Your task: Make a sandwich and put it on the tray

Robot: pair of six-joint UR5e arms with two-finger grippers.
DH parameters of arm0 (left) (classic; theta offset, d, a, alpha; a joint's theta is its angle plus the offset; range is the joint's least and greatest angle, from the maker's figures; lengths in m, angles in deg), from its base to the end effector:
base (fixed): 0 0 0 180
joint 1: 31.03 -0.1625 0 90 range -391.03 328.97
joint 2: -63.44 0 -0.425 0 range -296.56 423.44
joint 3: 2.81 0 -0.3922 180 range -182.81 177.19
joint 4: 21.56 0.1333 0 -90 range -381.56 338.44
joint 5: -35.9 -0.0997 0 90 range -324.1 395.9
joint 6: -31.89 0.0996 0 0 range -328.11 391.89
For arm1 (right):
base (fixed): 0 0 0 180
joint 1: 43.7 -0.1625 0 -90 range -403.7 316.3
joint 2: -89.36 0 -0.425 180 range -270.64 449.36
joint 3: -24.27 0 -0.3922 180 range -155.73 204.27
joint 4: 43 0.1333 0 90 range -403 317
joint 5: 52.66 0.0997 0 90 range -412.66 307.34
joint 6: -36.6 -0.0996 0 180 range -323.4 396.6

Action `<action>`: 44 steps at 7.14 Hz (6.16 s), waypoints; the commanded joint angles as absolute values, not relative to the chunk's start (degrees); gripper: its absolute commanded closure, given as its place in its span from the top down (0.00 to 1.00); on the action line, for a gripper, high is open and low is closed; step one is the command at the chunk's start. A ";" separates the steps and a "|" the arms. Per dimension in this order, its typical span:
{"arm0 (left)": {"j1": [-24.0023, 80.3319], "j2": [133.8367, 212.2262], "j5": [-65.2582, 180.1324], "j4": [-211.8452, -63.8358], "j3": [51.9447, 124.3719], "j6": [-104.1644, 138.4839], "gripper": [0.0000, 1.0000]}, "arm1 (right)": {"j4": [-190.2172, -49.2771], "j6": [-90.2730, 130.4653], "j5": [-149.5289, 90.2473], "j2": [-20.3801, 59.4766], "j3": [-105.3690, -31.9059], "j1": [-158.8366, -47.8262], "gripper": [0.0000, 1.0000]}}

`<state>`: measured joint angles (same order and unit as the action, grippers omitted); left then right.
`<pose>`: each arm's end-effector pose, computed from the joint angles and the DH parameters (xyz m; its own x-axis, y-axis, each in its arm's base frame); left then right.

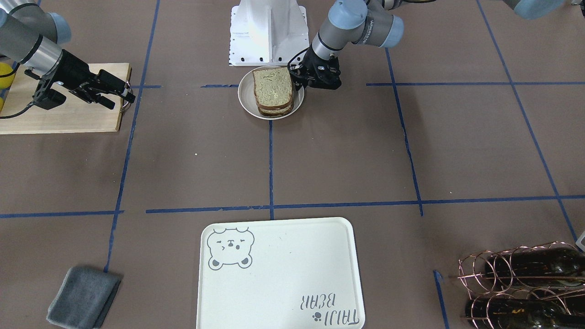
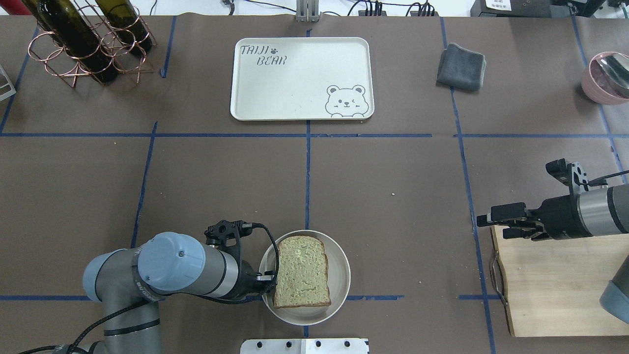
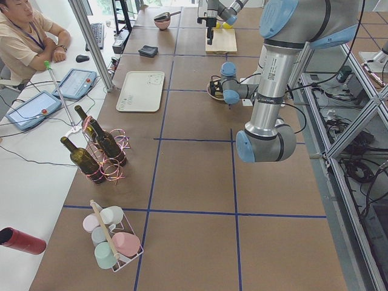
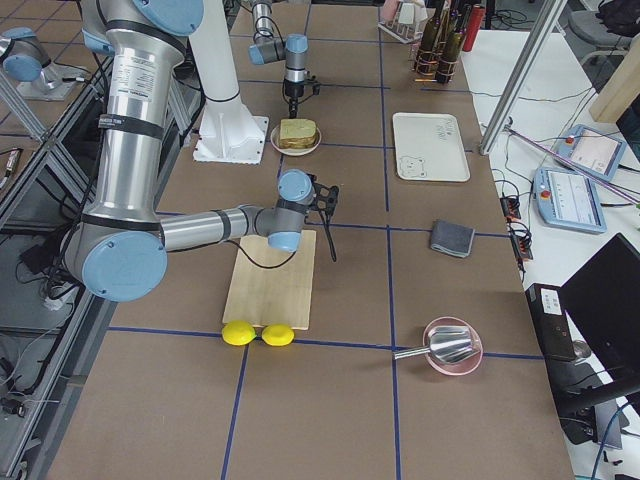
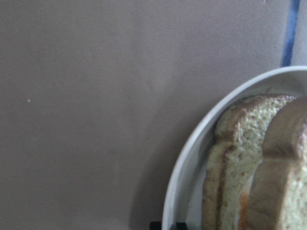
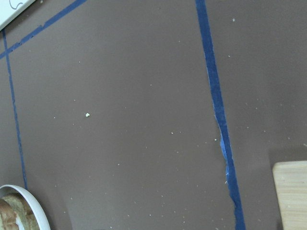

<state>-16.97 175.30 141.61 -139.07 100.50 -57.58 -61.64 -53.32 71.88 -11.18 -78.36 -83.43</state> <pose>0.5657 -0.2513 0.2865 0.4452 -0.1023 -0.8896 -0.0036 0.9932 -0.1160 -0.2749 -0.3283 0.4938 0.2192 0.1807 0.9588 -0.1082 0.9811 -0.1602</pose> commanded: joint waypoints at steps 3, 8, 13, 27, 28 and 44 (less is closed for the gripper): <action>-16.88 175.41 141.72 -139.16 101.33 -57.85 0.00 | -61.63 -53.31 71.97 -11.10 -78.56 -83.43 1.00; -16.53 176.99 142.07 -144.66 101.78 -67.65 0.00 | -61.63 -53.31 72.40 -11.37 -78.65 -83.60 1.00; -6.98 186.00 142.08 -146.63 94.36 -81.12 0.00 | -56.29 -53.31 75.66 -15.57 -78.83 -84.74 1.00; 7.20 207.40 133.91 -164.73 49.04 -95.91 0.25 | -55.66 -53.31 75.57 -16.20 -79.53 -85.62 1.00; 7.20 207.31 133.82 -164.73 49.31 -95.82 0.30 | -55.66 -53.31 75.57 -16.20 -79.44 -85.62 1.00; 32.36 140.27 165.68 -158.50 100.74 1.48 0.44 | -82.36 0.23 89.80 -28.14 -74.80 -111.88 1.00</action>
